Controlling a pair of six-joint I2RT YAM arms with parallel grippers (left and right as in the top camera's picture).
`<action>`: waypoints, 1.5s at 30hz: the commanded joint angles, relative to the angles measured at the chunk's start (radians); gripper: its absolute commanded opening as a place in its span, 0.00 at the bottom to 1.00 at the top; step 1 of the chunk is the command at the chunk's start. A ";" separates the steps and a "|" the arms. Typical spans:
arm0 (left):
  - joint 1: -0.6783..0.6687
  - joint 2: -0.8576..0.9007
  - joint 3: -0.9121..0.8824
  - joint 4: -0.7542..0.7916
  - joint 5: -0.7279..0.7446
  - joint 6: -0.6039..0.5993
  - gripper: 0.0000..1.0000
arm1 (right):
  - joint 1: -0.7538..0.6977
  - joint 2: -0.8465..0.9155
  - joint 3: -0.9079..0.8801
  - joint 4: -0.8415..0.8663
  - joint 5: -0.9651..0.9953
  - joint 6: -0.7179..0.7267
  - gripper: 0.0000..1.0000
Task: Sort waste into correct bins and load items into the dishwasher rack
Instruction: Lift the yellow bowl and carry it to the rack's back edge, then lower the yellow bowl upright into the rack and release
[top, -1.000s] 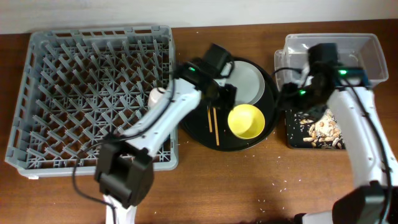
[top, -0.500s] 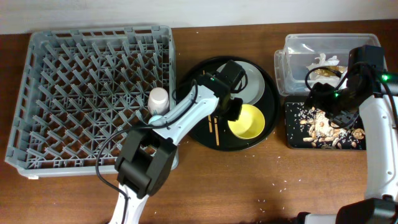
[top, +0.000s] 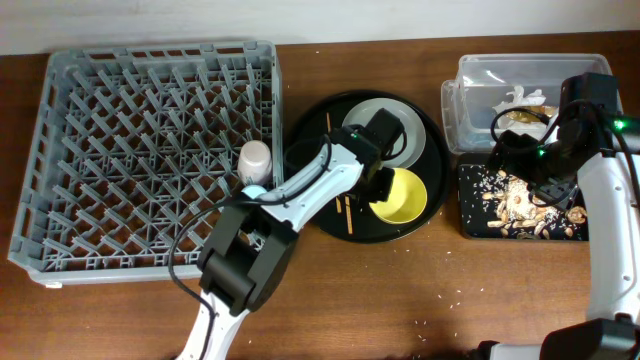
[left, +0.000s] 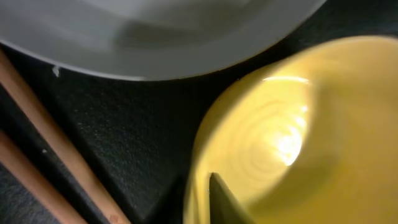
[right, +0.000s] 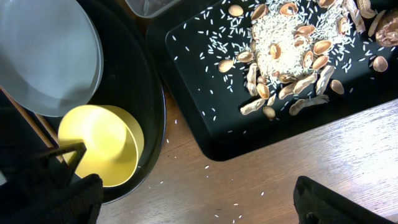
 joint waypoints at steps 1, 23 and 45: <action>0.000 0.009 -0.006 0.003 -0.009 -0.003 0.01 | -0.002 -0.008 0.011 -0.003 0.016 0.005 0.98; 0.278 -0.046 0.786 -0.501 -1.164 0.050 0.01 | -0.002 -0.008 0.011 -0.003 0.016 0.005 0.98; 0.297 0.326 0.615 -0.239 -1.507 0.039 0.01 | -0.002 -0.008 0.011 -0.003 0.016 0.005 0.99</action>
